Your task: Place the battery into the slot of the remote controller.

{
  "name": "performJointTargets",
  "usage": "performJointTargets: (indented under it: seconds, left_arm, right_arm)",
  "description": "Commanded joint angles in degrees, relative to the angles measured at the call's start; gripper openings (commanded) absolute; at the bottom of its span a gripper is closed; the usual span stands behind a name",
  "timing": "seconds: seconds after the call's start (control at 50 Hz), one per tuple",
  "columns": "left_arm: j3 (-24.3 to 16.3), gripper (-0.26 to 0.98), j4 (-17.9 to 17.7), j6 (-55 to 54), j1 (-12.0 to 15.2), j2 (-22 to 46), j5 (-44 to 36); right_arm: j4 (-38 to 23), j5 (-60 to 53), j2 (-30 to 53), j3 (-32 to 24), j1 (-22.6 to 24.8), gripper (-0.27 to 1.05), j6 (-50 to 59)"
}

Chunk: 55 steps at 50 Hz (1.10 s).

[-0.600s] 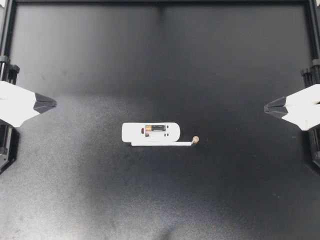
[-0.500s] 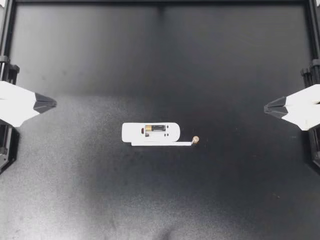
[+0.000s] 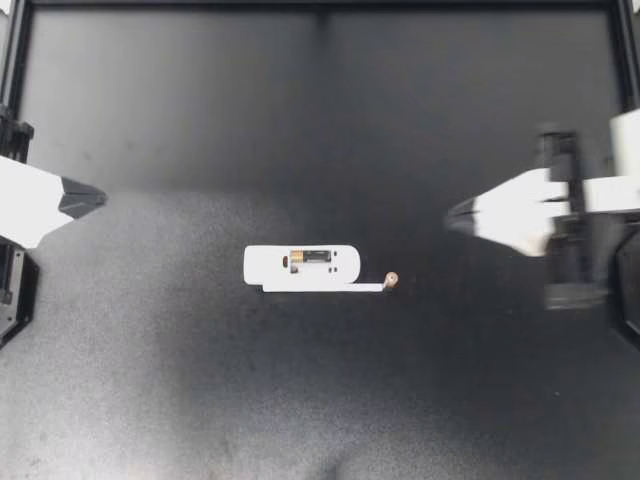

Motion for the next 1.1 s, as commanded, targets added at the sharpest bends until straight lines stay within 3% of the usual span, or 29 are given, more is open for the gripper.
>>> performJointTargets:
  seconds: [0.0,0.24,0.42,0.82,1.08]
  left_arm:
    - [-0.6,-0.14,-0.1,0.1,0.2,0.5,-0.7]
    - [-0.6,-0.14,0.0,0.2,0.1,1.4,-0.8]
    - [-0.6,-0.14,0.0,0.2,0.2,2.1,-0.9]
    - [-0.1,-0.14,0.0,0.2,0.2,2.2,-0.9]
    - [0.1,-0.14,0.0,0.2,0.2,2.4,-0.8]
  right_arm:
    - [0.1,5.5,3.3,-4.6,-0.4,-0.16,0.0]
    - [0.0,17.8,11.2,-10.7,-0.4,-0.14,-0.2]
    - [-0.1,20.7,16.2,-12.9,-0.4,-0.05,-0.3]
    - [-0.6,22.4,23.3,-14.1,-0.4,0.49,-0.4]
    - [-0.7,22.7,28.6,-15.3,-0.4,0.50,-0.7]
